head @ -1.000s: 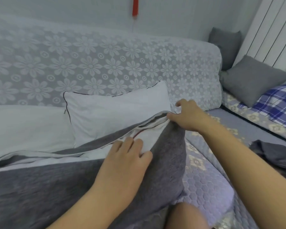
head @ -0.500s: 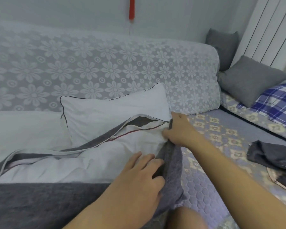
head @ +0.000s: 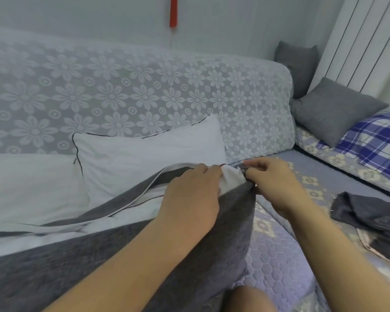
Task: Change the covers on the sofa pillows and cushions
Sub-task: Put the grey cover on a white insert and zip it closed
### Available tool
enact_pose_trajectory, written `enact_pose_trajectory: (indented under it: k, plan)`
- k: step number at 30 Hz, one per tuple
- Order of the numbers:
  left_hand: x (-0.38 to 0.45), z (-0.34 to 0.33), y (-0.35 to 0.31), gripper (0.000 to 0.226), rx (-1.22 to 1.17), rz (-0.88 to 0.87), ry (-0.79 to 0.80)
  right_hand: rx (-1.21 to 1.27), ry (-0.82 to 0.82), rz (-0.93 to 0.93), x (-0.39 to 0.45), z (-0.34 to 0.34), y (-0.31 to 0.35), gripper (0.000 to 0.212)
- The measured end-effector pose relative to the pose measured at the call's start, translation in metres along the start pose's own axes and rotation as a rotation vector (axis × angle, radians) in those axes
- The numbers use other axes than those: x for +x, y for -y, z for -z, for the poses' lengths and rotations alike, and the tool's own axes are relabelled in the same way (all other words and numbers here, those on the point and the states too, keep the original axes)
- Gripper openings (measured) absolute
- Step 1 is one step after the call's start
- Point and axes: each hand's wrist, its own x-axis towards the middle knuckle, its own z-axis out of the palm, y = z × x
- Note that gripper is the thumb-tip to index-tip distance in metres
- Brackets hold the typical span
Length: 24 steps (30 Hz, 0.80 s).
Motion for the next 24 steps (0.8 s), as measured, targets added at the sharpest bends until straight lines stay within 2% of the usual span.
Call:
enact_pose_trajectory:
  k: [5, 7, 9, 11, 15, 19, 22, 24]
  plan:
    - [-0.017, -0.028, -0.010, 0.061, 0.257, -0.090, -0.004, 0.156, 0.062, -0.093, -0.002, -0.003, -0.008, 0.017]
    - [-0.025, -0.035, -0.010, 0.042, 0.286, -0.149, -0.055, 0.159, 0.083, -0.126, -0.002, -0.005, -0.009, 0.011]
    - [-0.028, -0.037, -0.006, 0.020, 0.285, -0.181, -0.097, 0.157, 0.111, -0.146, 0.000, -0.008, -0.010, 0.022]
    - [-0.029, -0.042, -0.001, 0.009, 0.299, -0.194, -0.074, 0.178, 0.128, -0.176, 0.001, -0.012, -0.008, 0.019]
    - [-0.031, -0.049, 0.012, 0.019, 0.285, -0.226, 0.027, 0.199, 0.170, -0.212, 0.004, -0.015, -0.010, 0.024]
    - [-0.034, -0.047, 0.021, 0.026, 0.255, -0.070, 0.065, 0.244, 0.207, -0.234, 0.002, -0.017, -0.012, 0.026]
    - [-0.033, -0.045, 0.019, 0.031, 0.281, -0.031, 0.077, 0.227, 0.198, -0.159, -0.004, -0.027, -0.013, 0.021]
    - [-0.030, -0.045, 0.019, 0.032, 0.290, -0.037, 0.071, 0.093, 0.169, -0.046, -0.010, -0.040, -0.014, 0.015]
